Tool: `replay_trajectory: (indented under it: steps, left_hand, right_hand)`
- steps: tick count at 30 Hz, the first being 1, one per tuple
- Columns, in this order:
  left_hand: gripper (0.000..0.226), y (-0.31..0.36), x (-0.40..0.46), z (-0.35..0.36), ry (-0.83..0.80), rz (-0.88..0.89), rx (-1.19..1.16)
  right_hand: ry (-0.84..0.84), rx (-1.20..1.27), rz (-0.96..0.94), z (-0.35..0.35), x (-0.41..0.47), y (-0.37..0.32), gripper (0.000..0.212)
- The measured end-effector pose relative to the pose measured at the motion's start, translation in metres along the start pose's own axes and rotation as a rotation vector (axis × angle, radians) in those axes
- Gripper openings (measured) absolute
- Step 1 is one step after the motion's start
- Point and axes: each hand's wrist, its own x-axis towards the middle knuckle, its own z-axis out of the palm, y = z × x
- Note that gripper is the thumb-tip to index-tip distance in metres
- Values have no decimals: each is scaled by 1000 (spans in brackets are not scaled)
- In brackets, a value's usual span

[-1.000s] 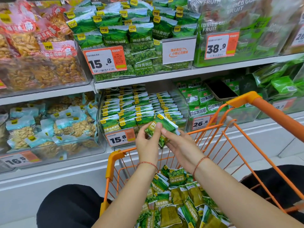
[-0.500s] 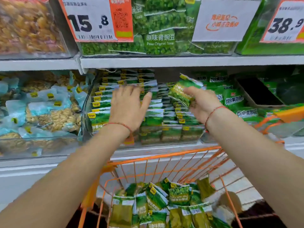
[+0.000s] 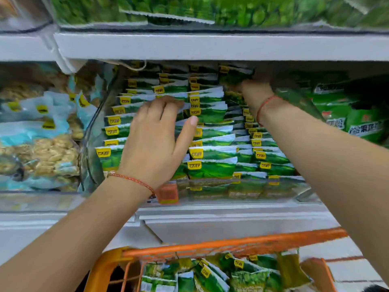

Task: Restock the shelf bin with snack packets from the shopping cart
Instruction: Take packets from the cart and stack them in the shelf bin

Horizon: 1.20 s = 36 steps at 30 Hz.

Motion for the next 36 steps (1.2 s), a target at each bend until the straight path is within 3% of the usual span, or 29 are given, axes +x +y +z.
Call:
replay_trajectory:
  steps: [5, 9, 17, 22, 26, 29, 36]
  left_hand:
    - [53, 1, 1, 0, 0, 2, -19]
    - [53, 2, 1, -1, 6, 6, -24]
    - [50, 2, 1, 0, 24, 15, -9]
    - [50, 2, 0, 0, 36, 23, -14]
    - [49, 3, 0, 0, 43, 27, 0]
    - [49, 2, 1, 0, 53, 40, 9]
    - [42, 6, -4, -12, 170, 87, -69]
  right_hand:
    - [-52, -80, 1, 1, 17, 7, 49]
    - [111, -171, -11, 0, 24, 15, 44]
    - [18, -412, -113, 13, 29, 19, 36]
    - [76, -293, -99, 15, 29, 16, 46]
    - [-23, -295, -96, 12, 35, 11, 59]
    - [-88, -349, -73, 8, 36, 14, 56]
    - [96, -302, -162, -12, -10, 10, 42]
